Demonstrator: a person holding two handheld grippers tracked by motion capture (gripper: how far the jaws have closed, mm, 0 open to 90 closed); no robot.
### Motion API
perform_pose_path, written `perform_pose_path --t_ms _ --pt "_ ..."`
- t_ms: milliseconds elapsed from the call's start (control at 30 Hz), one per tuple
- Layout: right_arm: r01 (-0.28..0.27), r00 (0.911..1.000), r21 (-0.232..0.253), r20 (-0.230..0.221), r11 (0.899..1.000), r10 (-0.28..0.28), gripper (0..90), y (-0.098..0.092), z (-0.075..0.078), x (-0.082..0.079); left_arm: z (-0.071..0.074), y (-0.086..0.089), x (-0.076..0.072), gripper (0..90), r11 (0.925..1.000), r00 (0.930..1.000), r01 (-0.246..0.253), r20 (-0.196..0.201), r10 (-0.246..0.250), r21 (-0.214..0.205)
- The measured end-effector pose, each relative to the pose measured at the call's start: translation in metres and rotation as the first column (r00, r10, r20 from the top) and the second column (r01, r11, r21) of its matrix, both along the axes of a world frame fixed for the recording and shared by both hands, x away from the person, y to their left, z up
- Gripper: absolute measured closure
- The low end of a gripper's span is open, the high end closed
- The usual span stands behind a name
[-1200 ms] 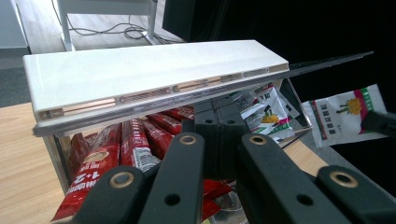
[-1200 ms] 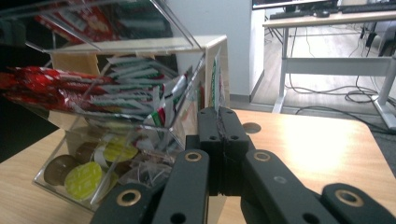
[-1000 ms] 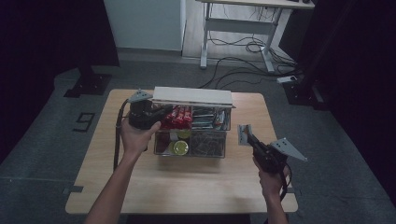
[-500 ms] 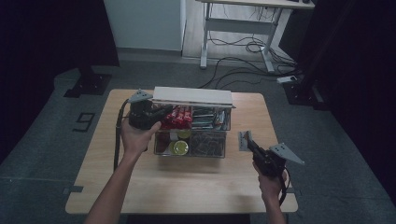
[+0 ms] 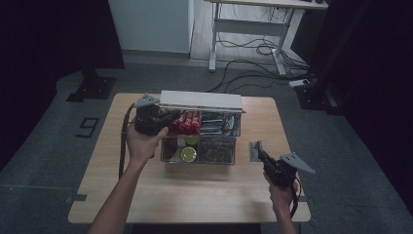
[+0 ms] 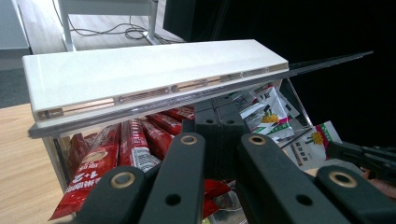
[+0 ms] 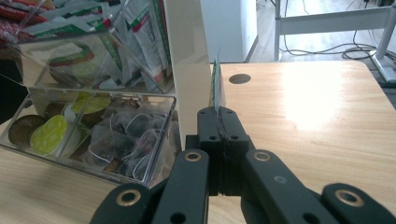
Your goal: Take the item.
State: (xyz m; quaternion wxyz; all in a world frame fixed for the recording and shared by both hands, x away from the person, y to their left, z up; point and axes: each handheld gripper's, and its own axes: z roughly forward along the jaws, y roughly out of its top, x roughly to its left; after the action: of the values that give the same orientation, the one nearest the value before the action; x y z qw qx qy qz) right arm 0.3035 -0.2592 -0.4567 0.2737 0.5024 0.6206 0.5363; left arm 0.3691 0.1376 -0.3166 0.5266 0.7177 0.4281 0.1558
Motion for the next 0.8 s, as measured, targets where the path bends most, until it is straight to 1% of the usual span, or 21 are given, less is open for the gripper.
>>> perform_pose_path --t_ms 167,500,800 --pt "-0.001 0.9998 0.007 -0.018 1.000 0.001 88.9 0.000 -0.006 0.001 -0.001 0.000 0.000 90.0 1.0000 1.0000 -0.001 0.000 0.001 -0.002" --pt "-0.006 0.9990 -0.008 -0.044 1.000 0.005 88.9 0.005 -0.016 0.007 -0.003 0.000 0.000 90.0 1.0000 1.0000 0.001 -0.002 -0.001 -0.002" --pt "-0.002 0.9955 -0.021 -0.095 1.000 0.000 88.9 0.006 -0.032 0.015 -0.004 0.001 0.000 90.0 1.0000 1.0000 -0.002 -0.006 0.002 -0.002"
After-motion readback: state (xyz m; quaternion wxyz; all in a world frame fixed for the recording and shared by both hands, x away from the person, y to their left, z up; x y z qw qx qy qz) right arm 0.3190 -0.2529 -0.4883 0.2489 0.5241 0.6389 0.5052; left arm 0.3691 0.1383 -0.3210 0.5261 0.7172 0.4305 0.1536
